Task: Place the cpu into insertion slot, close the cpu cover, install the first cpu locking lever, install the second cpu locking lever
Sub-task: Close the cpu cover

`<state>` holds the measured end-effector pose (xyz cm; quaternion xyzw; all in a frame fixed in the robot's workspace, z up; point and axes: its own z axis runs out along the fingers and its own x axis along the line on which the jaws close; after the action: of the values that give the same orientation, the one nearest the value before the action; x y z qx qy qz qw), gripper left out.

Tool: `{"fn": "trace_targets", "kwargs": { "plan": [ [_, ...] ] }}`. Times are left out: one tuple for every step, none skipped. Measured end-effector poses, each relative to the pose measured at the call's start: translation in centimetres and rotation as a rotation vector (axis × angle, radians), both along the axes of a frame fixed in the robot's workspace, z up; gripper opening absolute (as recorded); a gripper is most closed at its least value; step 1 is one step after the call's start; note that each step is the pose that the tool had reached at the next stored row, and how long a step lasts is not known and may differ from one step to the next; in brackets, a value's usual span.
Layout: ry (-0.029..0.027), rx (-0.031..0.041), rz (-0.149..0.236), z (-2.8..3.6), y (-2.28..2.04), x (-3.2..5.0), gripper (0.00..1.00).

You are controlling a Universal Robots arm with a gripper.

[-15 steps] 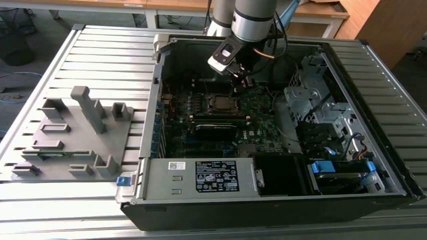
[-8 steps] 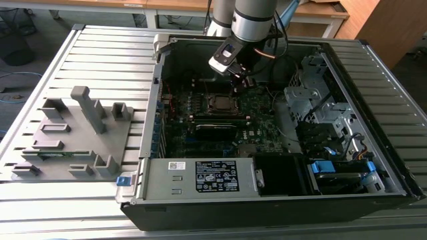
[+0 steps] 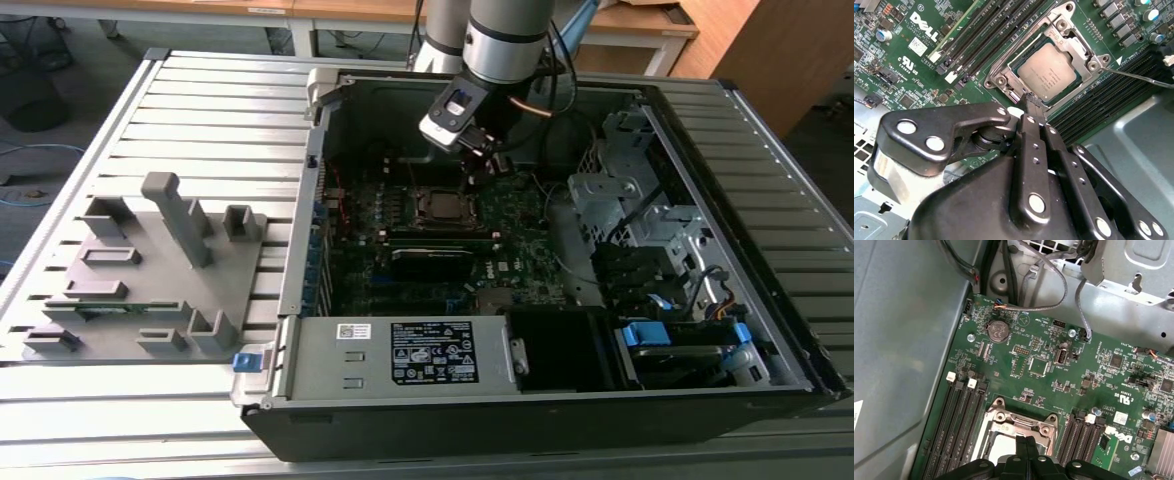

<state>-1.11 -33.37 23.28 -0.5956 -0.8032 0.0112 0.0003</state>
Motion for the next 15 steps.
{"fn": "trace_targets", "kwargs": {
  "plan": [
    [0.0,0.0001,0.003,0.0,0.0,0.0,0.11],
    [0.0,0.0002,0.007,0.0,0.0,0.0,0.11],
    [0.0,0.0003,0.012,0.0,0.0,0.0,0.11],
    [0.0,0.0004,0.016,0.0,0.0,0.0,0.11],
    [0.0,0.0005,0.021,0.0,0.0,0.0,0.11],
    [0.0,0.0005,0.026,0.0,0.0,0.0,0.11],
    [0.0,0.0006,0.031,0.0,0.0,0.0,0.11],
    [0.0,0.0006,0.036,0.0,0.0,0.0,0.11],
    [0.0,0.0007,0.04,0.0,0.0,0.0,0.11],
    [0.0,0.0007,0.045,0.0,0.0,0.0,0.11],
    [0.0,0.0006,0.049,0.0,0.0,0.0,0.11],
    [0.0001,0.0008,0.054,0.0,0.0,0.0,0.11],
    [0.0001,0.001,0.058,0.0,0.0,0.0,0.11],
    [0.0,0.0012,0.063,-0.01,0.0,0.0,0.11],
    [-0.0001,0.0016,0.067,-0.01,0.01,0.0,0.11]
  ]
}}
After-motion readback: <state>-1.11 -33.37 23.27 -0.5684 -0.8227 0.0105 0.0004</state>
